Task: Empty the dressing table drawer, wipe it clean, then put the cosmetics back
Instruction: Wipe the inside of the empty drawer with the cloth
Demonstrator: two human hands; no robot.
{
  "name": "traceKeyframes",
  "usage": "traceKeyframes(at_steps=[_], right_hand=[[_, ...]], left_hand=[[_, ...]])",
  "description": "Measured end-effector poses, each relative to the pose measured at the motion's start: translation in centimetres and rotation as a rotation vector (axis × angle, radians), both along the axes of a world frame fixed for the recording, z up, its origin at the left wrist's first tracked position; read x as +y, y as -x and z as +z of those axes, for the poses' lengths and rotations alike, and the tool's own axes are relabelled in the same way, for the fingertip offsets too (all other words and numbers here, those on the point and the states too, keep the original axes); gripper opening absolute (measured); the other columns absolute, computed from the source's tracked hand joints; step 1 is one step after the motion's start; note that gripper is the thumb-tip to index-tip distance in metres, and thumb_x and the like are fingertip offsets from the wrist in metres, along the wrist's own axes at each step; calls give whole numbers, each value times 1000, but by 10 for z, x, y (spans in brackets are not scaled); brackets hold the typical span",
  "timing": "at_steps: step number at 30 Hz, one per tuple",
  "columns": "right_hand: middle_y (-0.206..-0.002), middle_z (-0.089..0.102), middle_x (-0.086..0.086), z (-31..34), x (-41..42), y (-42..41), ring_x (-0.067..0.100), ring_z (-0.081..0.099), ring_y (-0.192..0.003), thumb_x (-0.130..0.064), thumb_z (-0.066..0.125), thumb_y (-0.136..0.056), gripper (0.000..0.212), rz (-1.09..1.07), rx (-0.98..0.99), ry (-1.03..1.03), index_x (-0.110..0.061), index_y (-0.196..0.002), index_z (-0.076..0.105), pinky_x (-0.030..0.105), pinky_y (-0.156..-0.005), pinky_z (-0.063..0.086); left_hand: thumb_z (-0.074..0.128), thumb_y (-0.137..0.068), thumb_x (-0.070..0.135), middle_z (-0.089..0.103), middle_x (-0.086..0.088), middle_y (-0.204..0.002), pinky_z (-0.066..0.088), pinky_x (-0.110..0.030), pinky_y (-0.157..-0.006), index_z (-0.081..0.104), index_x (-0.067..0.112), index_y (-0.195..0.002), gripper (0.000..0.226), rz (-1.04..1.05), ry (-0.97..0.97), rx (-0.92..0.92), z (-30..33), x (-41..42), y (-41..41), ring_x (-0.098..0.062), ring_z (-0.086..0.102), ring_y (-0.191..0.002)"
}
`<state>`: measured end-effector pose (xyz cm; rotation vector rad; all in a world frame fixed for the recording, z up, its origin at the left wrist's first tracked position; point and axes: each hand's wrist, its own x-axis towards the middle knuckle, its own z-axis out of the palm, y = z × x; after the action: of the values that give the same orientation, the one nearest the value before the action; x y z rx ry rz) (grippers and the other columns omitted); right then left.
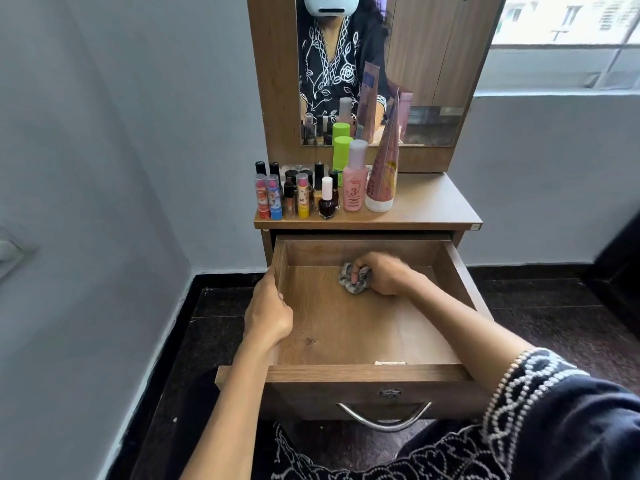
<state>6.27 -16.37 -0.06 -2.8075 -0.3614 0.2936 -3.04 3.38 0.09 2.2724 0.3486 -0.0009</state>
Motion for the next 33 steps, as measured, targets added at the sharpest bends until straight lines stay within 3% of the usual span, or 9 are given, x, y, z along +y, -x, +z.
traceKeyframes(at_steps=[5, 11, 13, 19, 22, 26, 29, 33], right_hand=[[-116, 62, -5, 2, -13, 29, 13, 58, -94, 4, 57, -76, 41, 331, 184, 69, -33, -89, 70, 23, -74, 49], [-125, 56, 5, 7, -5, 7, 28, 55, -112, -3, 50, -88, 31, 6, -33, 27, -28, -97, 67, 34, -89, 47], [-125, 56, 5, 8, 6, 5, 27, 55, -112, -6, 51, -90, 30, 17, -51, 58, -29, -102, 66, 33, -86, 45], [-120, 64, -4, 3, -3, 33, 18, 60, -101, 1, 55, -78, 39, 413, 138, 92, -33, -89, 71, 22, -78, 47], [-118, 65, -1, 11, -19, 18, 12, 60, -94, 6, 54, -77, 40, 323, 145, 61, -27, -90, 72, 18, -72, 44], [-124, 60, 3, 13, 1, 2, 25, 57, -109, 1, 57, -82, 33, 123, -25, 27, -26, -96, 69, 31, -87, 47], [-124, 62, 0, 5, 25, 20, 23, 60, -106, -4, 63, -82, 31, 301, 8, 46, -30, -98, 70, 31, -84, 50], [-118, 66, -7, 4, 13, 49, 19, 63, -102, 2, 62, -74, 39, 560, 184, 115, -32, -90, 73, 28, -81, 54]], left_hand=[[37, -96, 4, 26, -5, -152, 33, -35, -105, 16, 20, -148, 58, -6, 7, -21, -1, 0, 1, -25, 35, -134], [37, -96, 5, 24, -4, -153, 33, -35, -106, 14, 21, -148, 59, -1, 15, -16, 0, -1, 1, -24, 34, -135], [37, -96, 5, 25, -4, -152, 33, -35, -106, 15, 22, -148, 58, 4, 15, -20, 0, -1, 1, -24, 34, -135], [36, -97, 5, 26, -5, -152, 32, -36, -107, 16, 21, -147, 57, 2, 15, -24, -2, 0, 0, -24, 33, -136], [37, -96, 5, 25, -5, -152, 32, -36, -107, 16, 20, -148, 58, 6, 15, -21, -1, -1, 0, -25, 32, -136], [37, -96, 4, 24, -5, -153, 31, -35, -107, 15, 20, -148, 58, 2, 15, -18, 2, -1, 2, -24, 32, -136], [36, -96, 5, 26, -4, -152, 32, -35, -106, 16, 21, -148, 57, 1, 12, -22, 1, 0, 1, -24, 34, -135], [36, -96, 5, 29, -5, -151, 33, -35, -105, 17, 20, -147, 57, -6, 4, -27, -2, 1, 0, -24, 36, -133]])
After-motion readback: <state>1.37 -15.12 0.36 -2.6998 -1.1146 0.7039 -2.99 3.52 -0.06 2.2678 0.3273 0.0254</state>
